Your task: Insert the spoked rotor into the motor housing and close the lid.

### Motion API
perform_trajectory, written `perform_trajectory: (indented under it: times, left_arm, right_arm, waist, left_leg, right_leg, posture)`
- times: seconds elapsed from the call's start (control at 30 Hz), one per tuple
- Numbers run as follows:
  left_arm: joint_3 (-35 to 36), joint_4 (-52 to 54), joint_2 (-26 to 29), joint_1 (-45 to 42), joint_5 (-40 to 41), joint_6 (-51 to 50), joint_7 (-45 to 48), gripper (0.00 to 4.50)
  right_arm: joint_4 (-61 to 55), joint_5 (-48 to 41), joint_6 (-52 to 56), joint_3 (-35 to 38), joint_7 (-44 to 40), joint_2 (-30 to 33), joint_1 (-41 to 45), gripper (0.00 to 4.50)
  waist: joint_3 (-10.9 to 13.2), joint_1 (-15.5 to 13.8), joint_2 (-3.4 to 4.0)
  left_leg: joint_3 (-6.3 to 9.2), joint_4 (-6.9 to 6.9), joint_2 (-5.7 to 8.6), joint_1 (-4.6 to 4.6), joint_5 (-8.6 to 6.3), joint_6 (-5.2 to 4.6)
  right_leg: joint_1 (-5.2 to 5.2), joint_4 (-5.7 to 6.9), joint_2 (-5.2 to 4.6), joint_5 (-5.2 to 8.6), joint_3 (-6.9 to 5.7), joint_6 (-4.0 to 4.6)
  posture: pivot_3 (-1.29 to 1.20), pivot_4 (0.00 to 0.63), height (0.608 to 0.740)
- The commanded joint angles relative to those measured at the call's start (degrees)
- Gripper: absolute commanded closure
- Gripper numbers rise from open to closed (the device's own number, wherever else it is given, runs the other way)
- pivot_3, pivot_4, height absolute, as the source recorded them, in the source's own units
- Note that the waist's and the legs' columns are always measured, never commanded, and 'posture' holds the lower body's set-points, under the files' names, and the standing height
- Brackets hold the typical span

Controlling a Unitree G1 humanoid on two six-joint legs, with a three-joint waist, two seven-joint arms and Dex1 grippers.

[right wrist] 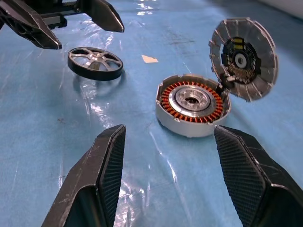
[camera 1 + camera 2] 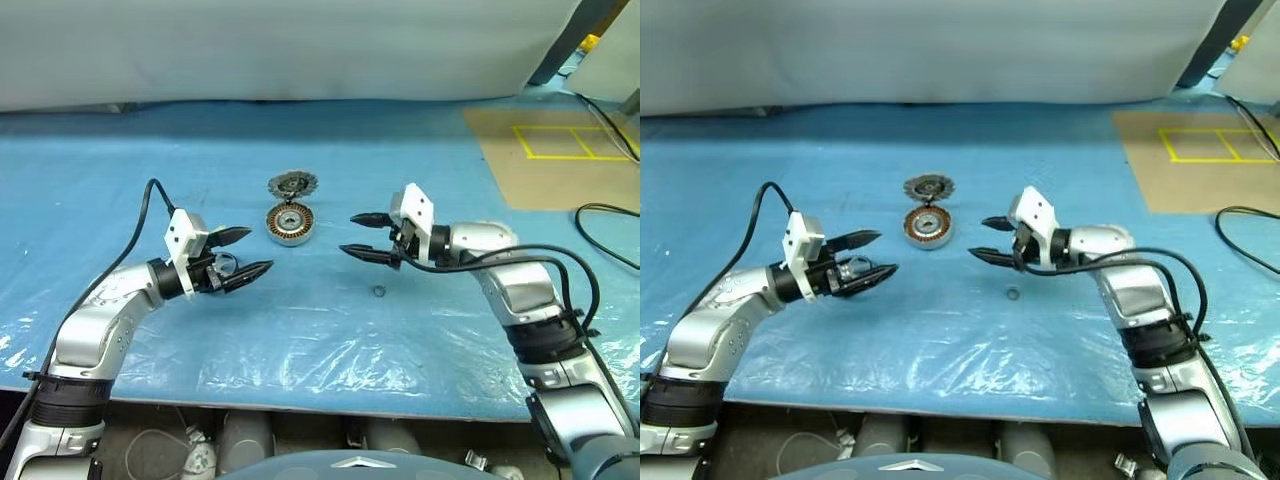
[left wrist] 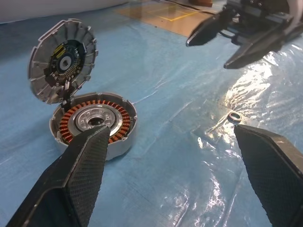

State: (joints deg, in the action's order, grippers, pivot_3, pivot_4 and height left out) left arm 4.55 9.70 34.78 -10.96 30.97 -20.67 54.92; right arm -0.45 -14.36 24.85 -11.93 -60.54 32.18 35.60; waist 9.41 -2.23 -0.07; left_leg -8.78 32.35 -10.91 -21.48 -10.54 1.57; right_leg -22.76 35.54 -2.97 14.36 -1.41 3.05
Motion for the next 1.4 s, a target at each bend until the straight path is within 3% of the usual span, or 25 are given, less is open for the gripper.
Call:
perform_trajectory:
  times: [0.03,0.2,0.33,0.5,0.9,1.17,1.4]
  left_arm:
    - [0.9,-0.8,1.5,-1.0,-0.7,1.7,2.0,0.11]
    - [1.4,-2.1,2.1,-1.9,-1.2,2.7,3.1,0.11]
    - [2.6,-2.4,2.3,-1.5,-1.8,4.1,2.5,0.11]
    - [2.8,-0.7,1.2,0.5,-2.2,5.0,1.1,0.11]
    - [2.5,6.1,-2.2,7.2,-1.8,4.9,-4.0,0.11]
    - [2.6,7.4,-2.8,8.8,-1.7,4.9,-5.4,0.11]
    - [1.7,8.0,-3.8,9.2,-1.9,5.1,-6.3,0.11]
  right_arm:
    - [5.7,2.2,1.0,-4.8,-6.6,0.3,8.1,1.41]
    - [18.5,7.0,1.4,-11.8,-14.1,-2.0,21.1,1.41]
    - [33.3,10.9,-0.6,-13.5,-13.7,-8.5,31.1,1.41]
    - [48.0,16.5,-7.0,-15.8,-13.5,-15.3,37.9,1.41]
    - [68.3,27.3,-18.4,-16.8,-2.9,-26.2,43.1,1.41]
    - [71.6,30.1,-20.9,-16.2,-2.9,-28.8,42.9,1.41]
    - [73.5,33.7,-23.0,-16.7,1.9,-30.4,43.0,1.41]
  waist:
    - [0.0,-0.1,0.01]
    - [0.0,-0.3,0.03]
    - [0.0,-0.1,0.03]
    - [0.0,-0.2,0.03]
    - [0.1,-0.2,0.09]
    - [0.1,-0.2,0.14]
    - [0.1,-0.2,0.17]
  left_leg:
    - [-0.01,0.01,-0.01,0.03,0.00,0.00]
    - [-0.01,0.08,-0.02,-0.12,0.11,-0.18]
    - [-0.01,0.16,-0.04,-0.39,0.12,-0.19]
    - [0.00,0.19,-0.11,-0.59,0.11,-0.19]
    - [-0.02,0.39,-0.43,-0.71,0.10,-0.20]
    - [-0.07,0.49,-0.45,-0.64,-0.02,-0.01]
    - [-0.08,0.66,-0.48,-0.57,-0.03,0.01]
  right_leg:
    - [0.00,0.05,0.00,0.02,0.00,0.04]
    - [-0.13,0.13,0.00,0.06,-0.03,0.11]
    - [-0.41,0.24,-0.01,0.05,-0.06,0.15]
    - [-0.54,0.30,-0.01,0.07,-0.19,0.23]
    - [-0.57,0.42,0.00,0.14,-0.44,0.42]
    - [-0.59,0.57,0.01,0.16,-0.41,0.46]
    - [-0.71,1.09,0.00,0.27,-0.39,0.64]
  posture:
    - [0.00,0.150,0.740]
    - [0.00,0.150,0.740]
    - [0.00,0.150,0.740]
    - [0.00,0.150,0.740]
    - [0.00,0.150,0.740]
    - [0.00,0.150,0.740]
    - [0.00,0.150,0.740]
